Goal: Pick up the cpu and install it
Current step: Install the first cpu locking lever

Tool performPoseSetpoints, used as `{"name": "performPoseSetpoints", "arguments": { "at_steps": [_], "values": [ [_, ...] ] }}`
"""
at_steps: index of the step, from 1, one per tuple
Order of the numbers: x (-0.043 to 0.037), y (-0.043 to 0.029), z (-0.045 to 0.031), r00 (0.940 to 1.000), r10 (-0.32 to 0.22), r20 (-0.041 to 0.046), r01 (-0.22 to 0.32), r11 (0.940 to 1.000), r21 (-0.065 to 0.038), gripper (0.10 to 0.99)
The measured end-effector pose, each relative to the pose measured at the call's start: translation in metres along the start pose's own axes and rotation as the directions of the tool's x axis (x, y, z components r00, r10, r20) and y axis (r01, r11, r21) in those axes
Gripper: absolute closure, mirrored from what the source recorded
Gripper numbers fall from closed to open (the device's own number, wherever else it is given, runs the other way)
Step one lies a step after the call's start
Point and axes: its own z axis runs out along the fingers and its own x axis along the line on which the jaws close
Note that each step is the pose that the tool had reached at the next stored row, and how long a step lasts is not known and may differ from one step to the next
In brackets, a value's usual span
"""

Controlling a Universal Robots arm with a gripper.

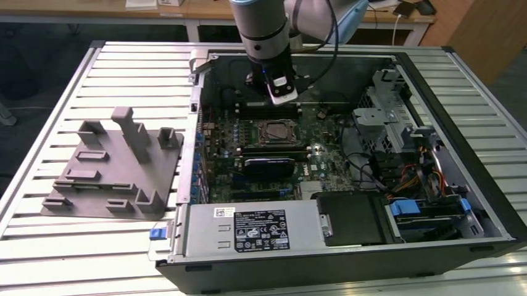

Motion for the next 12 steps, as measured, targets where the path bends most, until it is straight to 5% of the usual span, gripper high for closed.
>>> {"name": "performPoseSetpoints", "arguments": {
  "at_steps": [3, 5, 9, 12],
  "values": [
    [-0.0001, 0.0000, 0.0000, 1.0000, 0.000, -0.0006, 0.000, 1.0000, 0.002, 0.980],
    [-0.0006, 0.0002, 0.0001, 1.0000, -0.002, -0.0021, 0.002, 0.9999, 0.012, 0.980],
    [-0.0027, 0.0009, 0.0008, 0.9999, -0.007, -0.0105, 0.007, 0.9986, 0.053, 0.980],
    [-0.0057, 0.0019, 0.0017, 0.9995, -0.006, -0.0317, 0.009, 0.9960, 0.089, 0.980]
  ]
}}
